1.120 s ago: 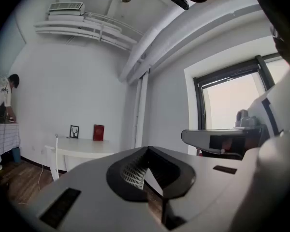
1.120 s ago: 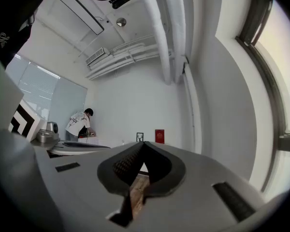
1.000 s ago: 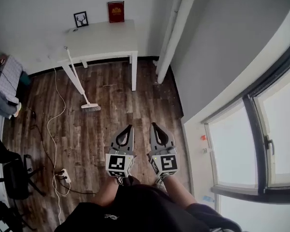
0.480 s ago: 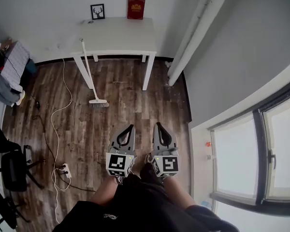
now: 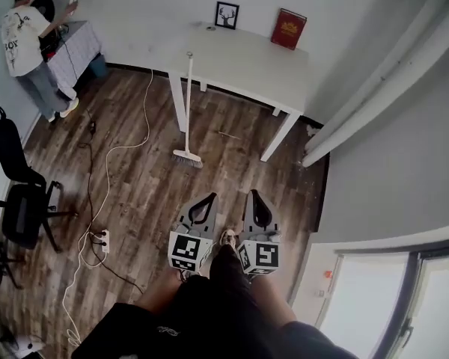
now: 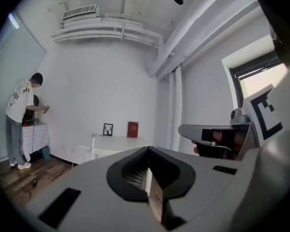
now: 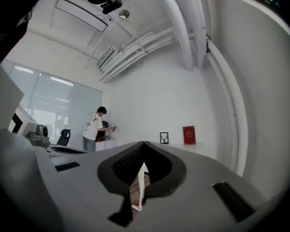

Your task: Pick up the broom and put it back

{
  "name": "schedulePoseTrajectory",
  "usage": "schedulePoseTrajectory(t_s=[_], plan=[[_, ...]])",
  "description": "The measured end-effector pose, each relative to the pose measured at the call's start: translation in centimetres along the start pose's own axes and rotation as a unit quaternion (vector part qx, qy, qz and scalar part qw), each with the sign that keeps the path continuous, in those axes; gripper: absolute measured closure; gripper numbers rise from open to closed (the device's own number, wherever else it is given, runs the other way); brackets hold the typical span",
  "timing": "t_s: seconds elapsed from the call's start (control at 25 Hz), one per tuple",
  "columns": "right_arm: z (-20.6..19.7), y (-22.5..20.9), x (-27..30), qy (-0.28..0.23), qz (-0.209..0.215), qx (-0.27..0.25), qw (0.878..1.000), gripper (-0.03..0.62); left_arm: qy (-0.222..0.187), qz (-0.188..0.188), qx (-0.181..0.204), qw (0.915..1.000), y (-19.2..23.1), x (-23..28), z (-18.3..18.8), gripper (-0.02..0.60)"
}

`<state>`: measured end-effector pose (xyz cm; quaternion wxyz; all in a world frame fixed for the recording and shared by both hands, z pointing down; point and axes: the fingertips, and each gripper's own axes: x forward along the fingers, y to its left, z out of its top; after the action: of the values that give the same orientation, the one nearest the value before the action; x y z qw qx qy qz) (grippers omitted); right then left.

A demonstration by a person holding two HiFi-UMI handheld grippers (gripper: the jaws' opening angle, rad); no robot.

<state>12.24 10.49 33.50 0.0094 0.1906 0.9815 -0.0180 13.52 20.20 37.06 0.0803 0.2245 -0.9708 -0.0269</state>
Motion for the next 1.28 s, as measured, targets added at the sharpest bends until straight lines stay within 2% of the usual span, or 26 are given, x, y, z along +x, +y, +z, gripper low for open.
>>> schedulePoseTrajectory(t_s=[0.24,0.4,0.6,0.76,0.92,1.08,1.28], plan=[[0.9,-3.2,7.9,-0.006,0.054,0.002,0.999,0.572,-0.007,0.041,-0.005,0.9991,2.6,6.6,2.4,0.581],[0.4,-5.8,11.5,-0.001,0.071,0.01,0.997,0.572,-0.001,0.061,-0.011,0.9981,3.8,10.6,2.6,0.581],[-0.9,-6.9,15.8,0.016,0.107,0.015,0.994,0.572,0.006,0.102,-0.029,0.9944,6.4,14.0,2.6,0.58],[-1.9,-5.9,18.1,0.028,0.136,0.01,0.99,0.572,0.014,0.123,-0.045,0.9913,8.4,15.4,2.0,0.58],[-2.9,-4.3,20.9,0.04,0.161,0.014,0.986,0.572,0.024,0.152,-0.044,0.987,11.7,16.1,1.6,0.58],[-4.4,-2.2,23.8,0.055,0.175,0.006,0.983,0.572,0.023,0.174,-0.05,0.9832,16.0,16.0,0.9,0.58],[-6.4,1.8,28.8,0.072,0.187,0.002,0.98,0.572,0.02,0.188,-0.081,0.9785,22.1,16.4,-0.7,0.58]])
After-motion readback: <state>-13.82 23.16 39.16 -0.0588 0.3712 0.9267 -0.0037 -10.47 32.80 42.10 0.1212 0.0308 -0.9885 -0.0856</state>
